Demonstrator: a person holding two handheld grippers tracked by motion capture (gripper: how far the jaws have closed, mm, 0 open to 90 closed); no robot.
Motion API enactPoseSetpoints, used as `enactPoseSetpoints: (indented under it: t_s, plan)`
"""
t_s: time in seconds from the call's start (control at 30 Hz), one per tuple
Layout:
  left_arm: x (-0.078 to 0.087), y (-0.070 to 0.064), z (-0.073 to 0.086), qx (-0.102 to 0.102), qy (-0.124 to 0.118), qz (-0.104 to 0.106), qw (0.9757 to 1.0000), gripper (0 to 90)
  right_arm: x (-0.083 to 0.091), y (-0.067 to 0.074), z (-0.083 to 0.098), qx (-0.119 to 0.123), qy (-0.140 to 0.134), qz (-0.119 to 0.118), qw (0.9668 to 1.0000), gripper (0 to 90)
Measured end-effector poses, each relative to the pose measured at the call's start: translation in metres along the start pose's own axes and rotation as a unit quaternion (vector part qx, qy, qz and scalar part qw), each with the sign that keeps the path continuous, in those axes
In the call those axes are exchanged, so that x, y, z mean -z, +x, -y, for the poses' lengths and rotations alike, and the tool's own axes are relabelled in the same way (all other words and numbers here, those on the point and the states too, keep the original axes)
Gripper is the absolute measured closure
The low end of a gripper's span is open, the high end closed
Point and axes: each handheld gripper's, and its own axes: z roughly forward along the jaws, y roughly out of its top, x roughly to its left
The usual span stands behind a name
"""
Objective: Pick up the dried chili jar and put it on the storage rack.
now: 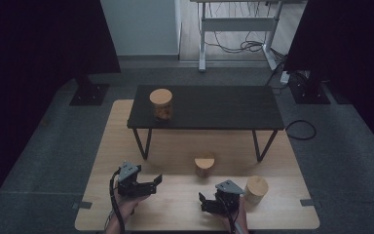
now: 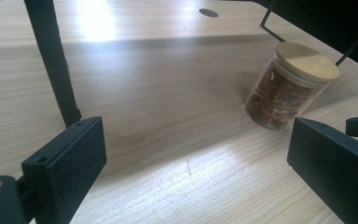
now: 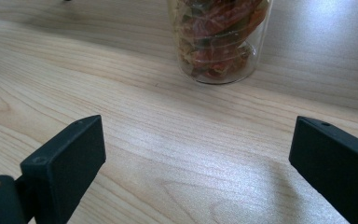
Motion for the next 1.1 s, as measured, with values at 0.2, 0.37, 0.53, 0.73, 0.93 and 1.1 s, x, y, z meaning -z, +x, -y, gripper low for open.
enactPoseSetpoints:
  t_s: [0.2,0.37,0.53,0.73,0.93,1.1]
  plan:
    - [0.000,-0.001,-0.001,-0.005,-0.001,-0.001,1.0000,4.0,0.001,-0.003,0.000,-0.003,-0.002,0.000,1.0000,2.7]
    - [-0.003,0.000,-0.001,-0.006,0.003,-0.001,1.0000,4.0,0.003,-0.005,0.000,-0.004,-0.005,-0.001,1.0000,2.5]
    - [-0.006,0.001,0.000,-0.004,0.008,-0.005,0.9999,4.0,0.005,-0.005,0.001,-0.005,-0.006,-0.001,1.0000,2.5]
    - [-0.006,0.002,0.000,-0.002,0.006,-0.004,1.0000,4.0,0.006,-0.006,0.002,-0.003,-0.010,-0.008,0.9999,1.9]
    - [-0.006,0.003,0.000,0.000,0.006,-0.005,1.0000,4.0,0.006,-0.011,0.002,-0.007,-0.018,-0.025,0.9995,0.8]
    - [-0.006,0.005,0.001,0.003,0.007,-0.006,1.0000,4.0,0.006,-0.012,0.002,-0.008,-0.018,-0.030,0.9994,0.5]
